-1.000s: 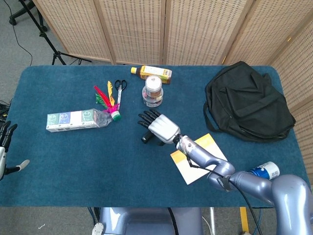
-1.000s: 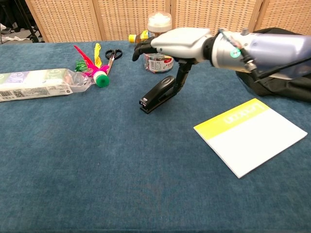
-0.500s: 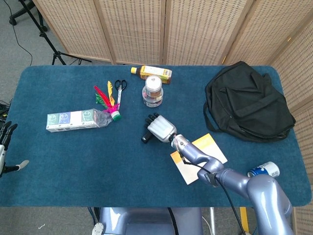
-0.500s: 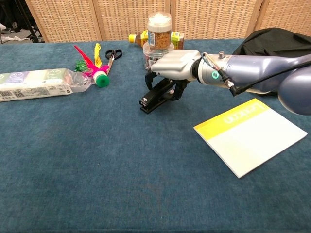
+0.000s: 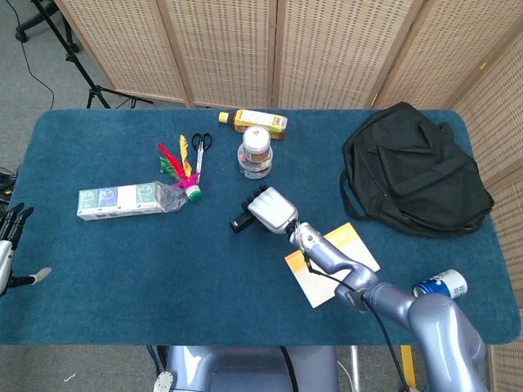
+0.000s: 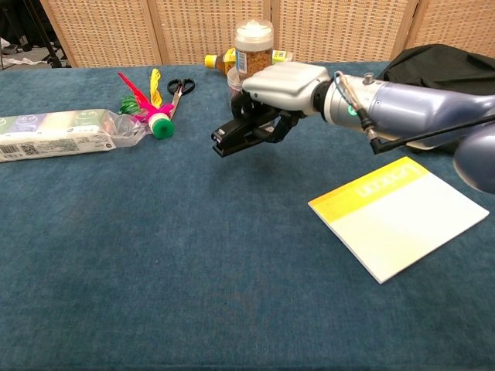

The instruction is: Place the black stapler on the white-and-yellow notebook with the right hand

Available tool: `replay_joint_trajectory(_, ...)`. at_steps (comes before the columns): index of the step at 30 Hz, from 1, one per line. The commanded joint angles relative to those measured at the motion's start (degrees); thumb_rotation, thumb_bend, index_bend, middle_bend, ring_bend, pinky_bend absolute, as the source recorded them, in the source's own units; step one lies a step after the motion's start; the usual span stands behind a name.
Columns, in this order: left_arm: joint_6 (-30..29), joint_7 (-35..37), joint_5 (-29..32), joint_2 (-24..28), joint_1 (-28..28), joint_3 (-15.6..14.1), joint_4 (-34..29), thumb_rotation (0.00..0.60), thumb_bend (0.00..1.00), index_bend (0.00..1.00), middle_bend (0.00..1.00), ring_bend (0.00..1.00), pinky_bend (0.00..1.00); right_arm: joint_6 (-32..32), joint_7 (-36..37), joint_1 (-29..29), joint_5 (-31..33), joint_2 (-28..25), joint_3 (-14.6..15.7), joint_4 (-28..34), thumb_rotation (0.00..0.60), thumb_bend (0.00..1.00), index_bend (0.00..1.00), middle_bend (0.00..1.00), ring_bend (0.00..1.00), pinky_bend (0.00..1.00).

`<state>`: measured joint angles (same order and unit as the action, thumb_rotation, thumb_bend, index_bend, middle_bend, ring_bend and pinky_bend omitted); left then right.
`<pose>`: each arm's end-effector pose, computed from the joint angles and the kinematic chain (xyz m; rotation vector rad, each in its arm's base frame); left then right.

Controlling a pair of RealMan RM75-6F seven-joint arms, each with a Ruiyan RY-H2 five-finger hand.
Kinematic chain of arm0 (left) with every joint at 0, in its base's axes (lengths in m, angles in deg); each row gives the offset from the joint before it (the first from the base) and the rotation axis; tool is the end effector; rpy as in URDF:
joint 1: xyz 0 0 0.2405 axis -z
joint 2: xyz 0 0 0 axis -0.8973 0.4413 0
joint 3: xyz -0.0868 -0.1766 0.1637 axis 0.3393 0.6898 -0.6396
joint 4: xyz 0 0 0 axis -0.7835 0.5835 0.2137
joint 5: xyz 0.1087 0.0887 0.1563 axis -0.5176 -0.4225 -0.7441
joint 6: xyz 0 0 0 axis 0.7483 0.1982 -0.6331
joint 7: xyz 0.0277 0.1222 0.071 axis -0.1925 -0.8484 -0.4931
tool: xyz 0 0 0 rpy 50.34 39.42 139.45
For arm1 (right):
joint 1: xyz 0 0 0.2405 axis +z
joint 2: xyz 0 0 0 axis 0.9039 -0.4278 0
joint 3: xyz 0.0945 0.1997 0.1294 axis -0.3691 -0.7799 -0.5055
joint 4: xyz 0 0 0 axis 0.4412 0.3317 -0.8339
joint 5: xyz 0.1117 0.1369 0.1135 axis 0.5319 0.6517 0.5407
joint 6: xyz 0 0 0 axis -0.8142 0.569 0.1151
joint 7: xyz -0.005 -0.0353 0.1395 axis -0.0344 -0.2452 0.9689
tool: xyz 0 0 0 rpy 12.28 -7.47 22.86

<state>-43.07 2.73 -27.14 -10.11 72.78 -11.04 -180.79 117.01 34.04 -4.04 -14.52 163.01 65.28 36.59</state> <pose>-0.3231 0.2122 0.1781 -1.3533 -0.9932 -0.8841 -0.0712 -0.4189 -0.0688 2.1763 -0.4958 1.0256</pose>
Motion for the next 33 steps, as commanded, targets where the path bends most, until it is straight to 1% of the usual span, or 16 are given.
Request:
replay_joint_trajectory(1, -0.03, 0.04, -0.23, 0.04, 0.02, -0.13, -0.10, 0.600, 0.00, 0.00, 0.00, 0.00, 0.00, 5.10, 0.29, -2.61, -1.70, -5.57, 0.99, 6.05, 0.600, 0.69, 0.55, 0.51, 0.39, 0.29)
replay_joint_trajectory(3, -0.11, 0.15, -0.65, 0.08, 0.02, -0.31, -0.25, 0.600, 0.00, 0.00, 0.00, 0.00, 0.00, 7.56, -0.35, -4.62, -2.23, -9.41, 1.81, 10.18, 0.600, 0.71, 0.55, 0.51, 0.39, 0.29)
replay_joint_trajectory(5, -0.17, 0.06, -1.22, 0.04, 0.04, -0.61, -0.36, 0.600, 0.00, 0.00, 0.00, 0.00, 0.00, 9.79, -1.36, -7.23, -2.69, -13.85, 3.28, 14.89, 0.600, 0.72, 0.55, 0.51, 0.39, 0.29)
replay_joint_trajectory(9, -0.08, -1.37, -1.96, -0.50, 0.24, -1.11, -0.15, 0.600, 0.00, 0.00, 0.00, 0.00, 0.00, 12.76, -4.08, -12.02, -3.50, -20.29, 6.93, 20.66, 0.600, 0.72, 0.55, 0.51, 0.39, 0.29)
replay_joint_trajectory(12, -0.26, -1.86, -2.05, -0.80, 0.15, -1.29, -0.12, 0.600, 0.00, 0.00, 0.00, 0.00, 0.00, 14.80, -5.86, -15.86, -3.70, -23.76, 9.86, 23.90, 0.600, 0.72, 0.55, 0.51, 0.39, 0.29)
replay_joint_trajectory(15, -0.89, -2.35, -2.23, -1.03, -0.04, -1.32, -0.24, 0.600, 0.00, 0.00, 0.00, 0.00, 0.00, 16.05, -7.35, -18.34, -3.90, -25.56, 11.74, 25.65, 0.600, 0.72, 0.55, 0.51, 0.40, 0.30)
replay_joint_trajectory(20, -1.91, -3.30, -2.68, -1.42, -0.39, -1.47, -0.56, 0.600, 0.00, 0.00, 0.00, 0.00, 0.00, 17.87, -9.47, -21.11, -5.39, -26.21, 14.25, 26.77, 0.600, 0.75, 0.55, 0.51, 0.41, 0.31)
replay_joint_trajectory(24, -1.88, -4.15, -2.68, -1.78, -0.38, -1.66, -0.71, 0.600, 0.00, 0.00, 0.00, 0.00, 0.00, 18.91, -10.60, -22.72, -6.67, -24.71, 15.42, 26.02, 0.600, 0.75, 0.55, 0.51, 0.41, 0.31)
replay_joint_trajectory(26, -1.76, -4.34, -2.51, -1.88, -0.35, -1.67, -0.67, 0.600, 0.00, 0.00, 0.00, 0.00, 0.00, 18.72, -10.52, -23.21, -6.29, -23.18, 15.13, 25.15, 0.600, 0.75, 0.55, 0.51, 0.41, 0.31)
replay_joint_trajectory(31, -1.33, -4.10, -2.06, -1.82, -0.18, -1.58, -0.60, 0.600, 0.00, 0.00, 0.00, 0.00, 0.00, 17.44, -11.45, -23.31, -4.31, -18.62, 12.99, 21.76, 0.600, 0.76, 0.55, 0.52, 0.42, 0.31)
replay_joint_trajectory(33, -1.37, -3.92, -2.00, -1.78, -0.22, -1.58, -0.63, 0.600, 0.00, 0.00, 0.00, 0.00, 0.00, 17.00, -11.78, -23.39, -4.01, -17.56, 12.75, 20.58, 0.600, 0.76, 0.55, 0.52, 0.42, 0.31)
